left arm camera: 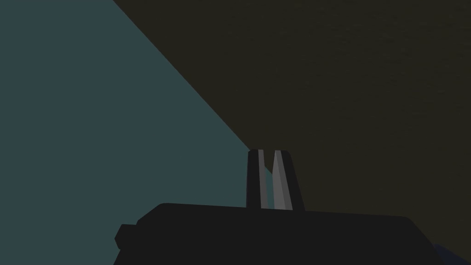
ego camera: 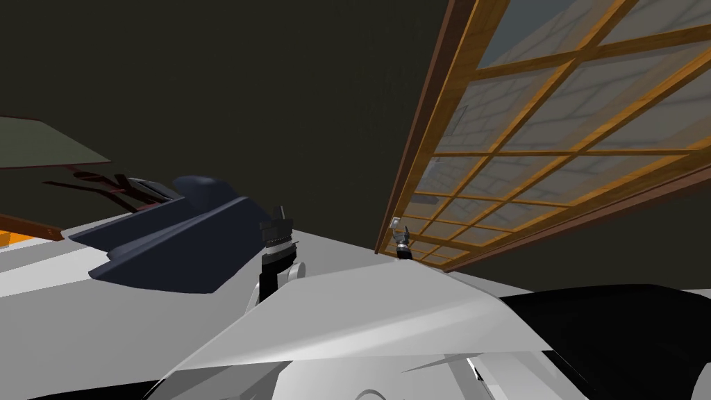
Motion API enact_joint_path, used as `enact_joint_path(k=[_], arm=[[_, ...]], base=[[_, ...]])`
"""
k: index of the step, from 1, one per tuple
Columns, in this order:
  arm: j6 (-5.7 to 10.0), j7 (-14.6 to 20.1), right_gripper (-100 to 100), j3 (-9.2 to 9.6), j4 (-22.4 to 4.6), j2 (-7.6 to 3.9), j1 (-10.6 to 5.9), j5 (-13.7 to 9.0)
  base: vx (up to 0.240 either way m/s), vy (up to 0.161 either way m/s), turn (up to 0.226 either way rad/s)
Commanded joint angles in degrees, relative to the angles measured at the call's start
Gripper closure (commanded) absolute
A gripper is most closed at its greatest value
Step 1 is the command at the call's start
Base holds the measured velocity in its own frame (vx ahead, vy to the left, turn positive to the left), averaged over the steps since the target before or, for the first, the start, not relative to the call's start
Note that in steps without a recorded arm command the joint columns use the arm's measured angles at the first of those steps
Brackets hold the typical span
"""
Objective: Pull the door open
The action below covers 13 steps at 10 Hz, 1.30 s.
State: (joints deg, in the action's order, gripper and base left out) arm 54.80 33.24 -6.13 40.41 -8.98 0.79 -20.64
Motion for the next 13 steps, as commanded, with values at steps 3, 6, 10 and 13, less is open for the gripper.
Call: enact_joint_path(k=[3, 6, 10, 13], arm=[[-0.64, 5.8, -100, 1.1, -0.2, 0.29, -0.7, -3.5], [-1.1, 10.0, -100, 1.92, -0.4, 0.49, -1.25, -6.2], [-1.55, 15.5, -100, 2.71, -0.5, 0.69, -1.77, -8.8], [-1.95, 19.8, -100, 3.43, -0.7, 0.87, -2.24, -11.1]], base=[[-0.058, -0.022, 0.078], [-0.051, -0.016, 0.081], [-0.054, -0.011, 0.056], [-0.047, -0.016, 0.047]])
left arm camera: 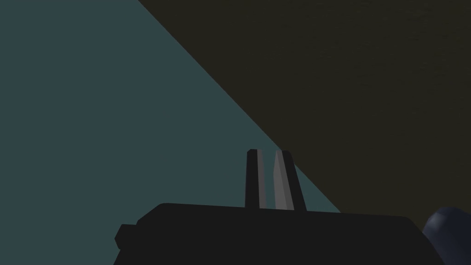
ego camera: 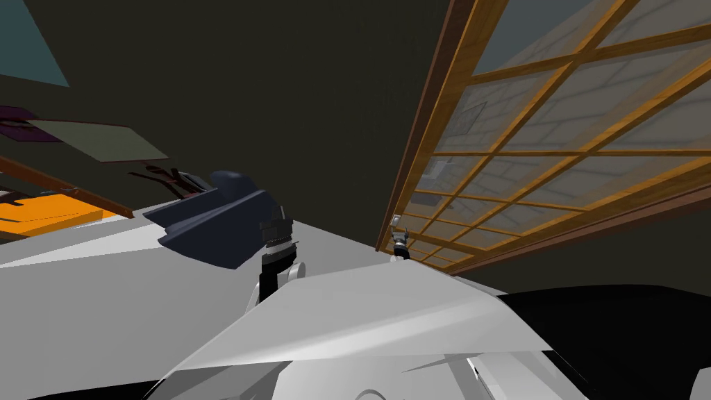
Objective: Pull the door open
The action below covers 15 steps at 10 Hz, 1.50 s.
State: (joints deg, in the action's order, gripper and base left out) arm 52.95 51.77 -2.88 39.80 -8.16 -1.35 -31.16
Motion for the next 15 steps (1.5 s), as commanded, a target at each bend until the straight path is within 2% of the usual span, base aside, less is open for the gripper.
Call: enact_joint_path(k=[1, 2, 8, 13, 14, 15], arm=[[-0.28, 2.9, -100, 0.52, -0.1, 0.13, -0.33, -1.6], [-0.28, 3.4, -100, 0.52, -0.1, 0.13, -0.33, -1.6], [-1.2, 13.4, -100, 2.17, -0.5, 0.54, -1.41, -6.9], [-1.69, 18.4, -100, 3.04, -0.7, 0.75, -1.99, -9.8], [-1.62, 17.8, -100, 2.95, -0.7, 0.73, -1.92, -9.4], [-1.41, 20.1, -100, 3.14, -1.1, -1.01, -1.05, -9.5]], base=[[-0.06, -0.013, 0.089], [-0.051, -0.011, 0.032], [-0.067, -0.014, 0.064], [-0.051, -0.007, 0.045], [-0.019, 0.0, 0.006], [0.162, 0.009, 0.036]])
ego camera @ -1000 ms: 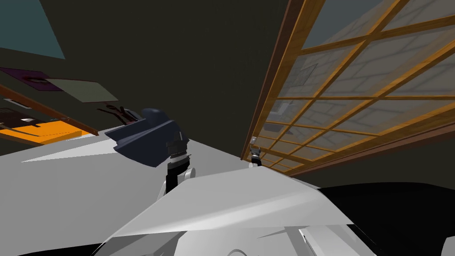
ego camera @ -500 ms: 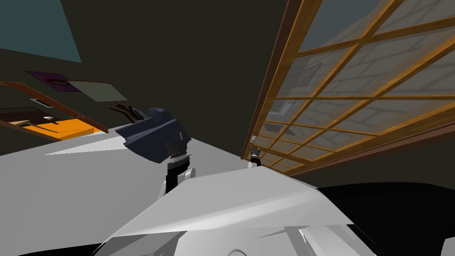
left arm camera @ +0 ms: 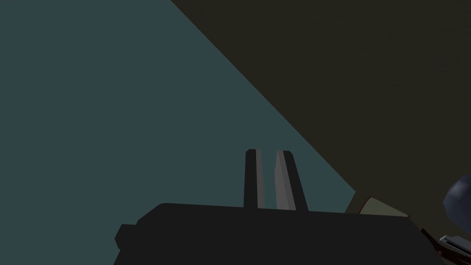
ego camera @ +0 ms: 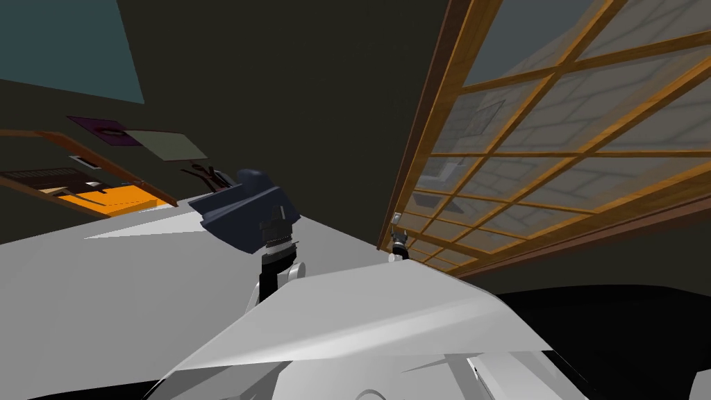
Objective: Pull the door open
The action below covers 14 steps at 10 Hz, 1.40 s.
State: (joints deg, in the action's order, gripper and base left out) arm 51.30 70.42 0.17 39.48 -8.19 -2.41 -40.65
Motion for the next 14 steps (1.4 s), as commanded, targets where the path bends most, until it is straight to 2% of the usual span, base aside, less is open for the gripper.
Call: enact_joint_path(k=[1, 3, 4, 5, 6, 10, 11, 12, 13, 14], arm=[[0.31, 2.2, -100, 0.15, -0.9, -1.52, 0.28, 0.0], [0.64, 5.4, -100, 0.4, -1.6, -4.1, 1.59, -0.1], [0.73, 6.2, -100, 0.47, -1.7, -4.8, 1.95, -0.1], [0.73, 6.2, -100, 0.47, -1.7, -4.8, 1.95, -0.1], [0.91, 7.9, -100, 0.61, -2.1, -6.19, 2.65, -0.1], [1.36, 12.3, -100, 0.95, -3.0, -9.68, 4.43, -0.1], [1.36, 12.3, -100, 0.95, -3.0, -9.68, 4.43, -0.1], [1.45, 13.1, -100, 1.02, -3.1, -10.37, 4.77, -0.1], [1.21, 12.3, -100, 1.09, -2.7, -9.6, 5.04, -0.1], [1.21, 12.3, 100, 1.09, -2.7, -9.6, 5.04, -0.1]], base=[[0.21, 0.004, 0.036], [0.213, 0.004, 0.031], [0.185, -0.003, 0.033], [0.083, 0.001, 0.011], [0.068, -0.007, 0.026], [0.126, 0.006, 0.028], [0.111, 0.004, -0.002], [0.096, -0.003, -0.008], [0.031, 0.009, -0.019], [-0.018, 0.011, 0.015]])
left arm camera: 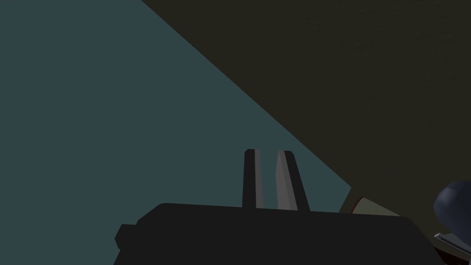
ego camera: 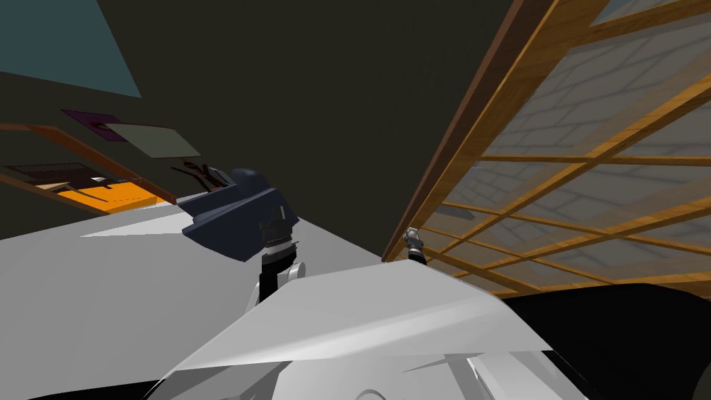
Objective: Pull the door open
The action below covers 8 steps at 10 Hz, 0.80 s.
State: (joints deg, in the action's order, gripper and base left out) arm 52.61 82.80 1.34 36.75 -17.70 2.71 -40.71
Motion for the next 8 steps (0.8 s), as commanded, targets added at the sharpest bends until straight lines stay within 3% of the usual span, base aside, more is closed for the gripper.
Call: enact_joint_path(k=[1, 5, 8], arm=[[-0.1, -0.1, 100, -0.08, 0.0, -0.09, -0.07, 0.0], [-0.1, -0.1, 100, -0.08, 0.0, -0.09, -0.07, 0.0], [-0.23, 1.3, 100, 2.03, 1.1, -0.7, 0.21, 1.2]], base=[[-0.016, -0.005, -0.008], [-0.002, -0.001, 0.002], [-0.187, 0.001, 0.062]])
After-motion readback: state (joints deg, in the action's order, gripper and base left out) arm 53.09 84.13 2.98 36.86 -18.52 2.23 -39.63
